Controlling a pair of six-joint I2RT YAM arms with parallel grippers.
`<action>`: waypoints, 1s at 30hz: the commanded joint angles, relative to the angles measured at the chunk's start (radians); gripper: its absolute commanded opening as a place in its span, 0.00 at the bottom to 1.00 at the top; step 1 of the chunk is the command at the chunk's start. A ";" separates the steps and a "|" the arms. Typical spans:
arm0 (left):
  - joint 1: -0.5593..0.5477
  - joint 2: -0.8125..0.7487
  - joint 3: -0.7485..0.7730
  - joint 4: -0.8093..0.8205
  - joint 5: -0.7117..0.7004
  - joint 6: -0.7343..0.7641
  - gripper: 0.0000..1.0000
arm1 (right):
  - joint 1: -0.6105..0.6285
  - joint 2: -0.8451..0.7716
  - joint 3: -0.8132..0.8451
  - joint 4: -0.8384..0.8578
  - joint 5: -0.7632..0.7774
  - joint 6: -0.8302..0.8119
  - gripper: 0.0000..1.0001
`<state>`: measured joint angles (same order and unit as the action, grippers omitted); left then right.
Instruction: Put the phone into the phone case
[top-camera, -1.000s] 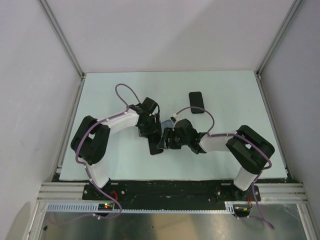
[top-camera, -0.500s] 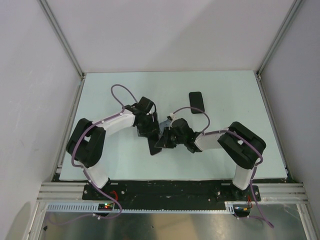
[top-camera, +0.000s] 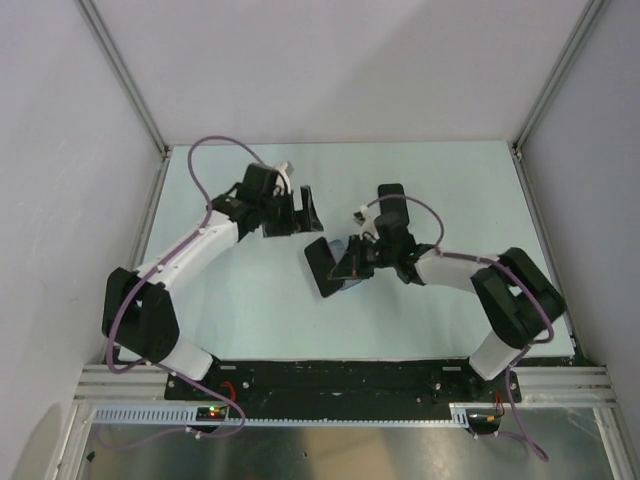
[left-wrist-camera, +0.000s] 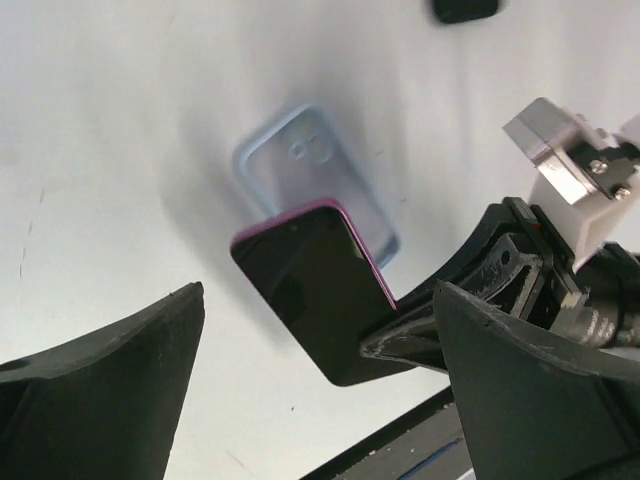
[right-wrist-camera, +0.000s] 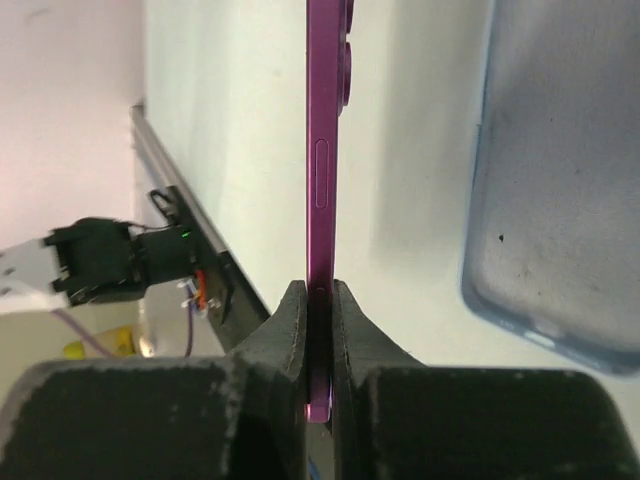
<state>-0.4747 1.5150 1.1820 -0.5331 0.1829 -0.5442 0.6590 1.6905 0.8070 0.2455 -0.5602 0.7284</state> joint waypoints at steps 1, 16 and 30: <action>0.049 -0.024 0.128 0.051 0.345 0.244 0.99 | -0.089 -0.153 0.019 -0.079 -0.306 -0.123 0.00; 0.057 -0.053 0.105 0.102 0.854 0.406 0.62 | -0.137 -0.386 0.020 -0.204 -0.565 -0.242 0.00; 0.049 -0.212 -0.050 0.106 0.918 0.390 0.61 | -0.140 -0.381 0.089 -0.166 -0.607 -0.286 0.00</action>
<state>-0.4149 1.3453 1.1656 -0.4423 1.0512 -0.1654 0.5255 1.3170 0.8146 0.0269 -1.1179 0.4740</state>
